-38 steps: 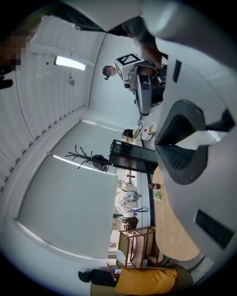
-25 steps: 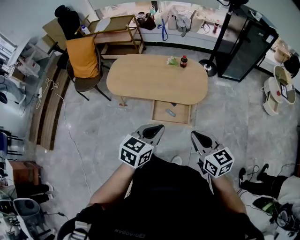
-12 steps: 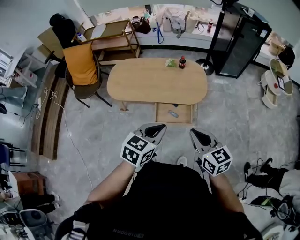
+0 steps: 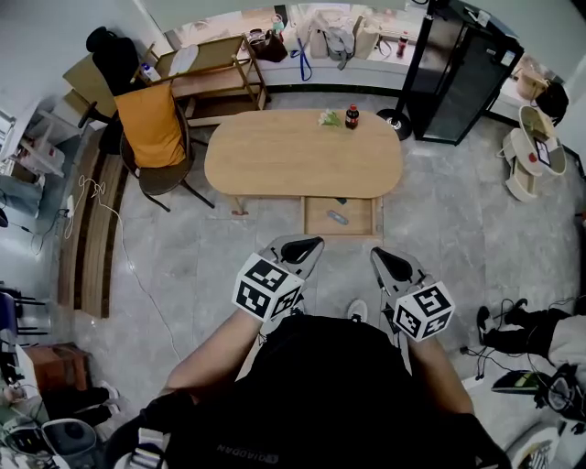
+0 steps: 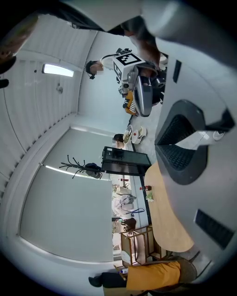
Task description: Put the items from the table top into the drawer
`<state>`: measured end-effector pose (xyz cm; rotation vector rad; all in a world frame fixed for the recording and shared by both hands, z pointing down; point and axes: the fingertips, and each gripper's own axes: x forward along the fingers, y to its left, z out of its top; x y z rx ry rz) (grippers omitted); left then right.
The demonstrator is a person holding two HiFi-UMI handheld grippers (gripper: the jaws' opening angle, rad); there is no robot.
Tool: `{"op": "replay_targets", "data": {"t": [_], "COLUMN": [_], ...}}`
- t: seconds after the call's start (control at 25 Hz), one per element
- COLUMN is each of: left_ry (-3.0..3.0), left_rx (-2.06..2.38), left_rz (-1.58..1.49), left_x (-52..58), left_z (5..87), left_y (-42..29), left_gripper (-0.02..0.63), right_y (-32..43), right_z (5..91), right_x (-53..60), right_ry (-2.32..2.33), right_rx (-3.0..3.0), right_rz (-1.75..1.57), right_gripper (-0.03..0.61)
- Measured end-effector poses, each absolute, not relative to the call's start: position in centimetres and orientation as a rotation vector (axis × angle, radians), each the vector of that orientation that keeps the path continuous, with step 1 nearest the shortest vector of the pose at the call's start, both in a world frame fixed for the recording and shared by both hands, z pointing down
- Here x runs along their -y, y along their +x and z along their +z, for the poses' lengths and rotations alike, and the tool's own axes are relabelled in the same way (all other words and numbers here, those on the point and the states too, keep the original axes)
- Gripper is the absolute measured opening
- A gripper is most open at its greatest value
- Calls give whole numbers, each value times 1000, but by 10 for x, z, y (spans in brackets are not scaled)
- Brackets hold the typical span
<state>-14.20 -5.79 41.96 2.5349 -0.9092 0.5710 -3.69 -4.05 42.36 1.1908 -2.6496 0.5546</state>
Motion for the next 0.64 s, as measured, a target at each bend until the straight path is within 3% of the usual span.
{"op": "replay_targets", "data": {"t": [0.64], "left_ry": [2530], "left_rx": [904], "left_rz": [561], "left_x": [62], "left_z": [423], "left_y": [-159], "left_gripper": [5], "right_y": [-51], "right_z": [426], "right_x": [42], "right_ry": [1208], "right_rx": [2634], "right_rz": [563], "right_gripper": [3]}}
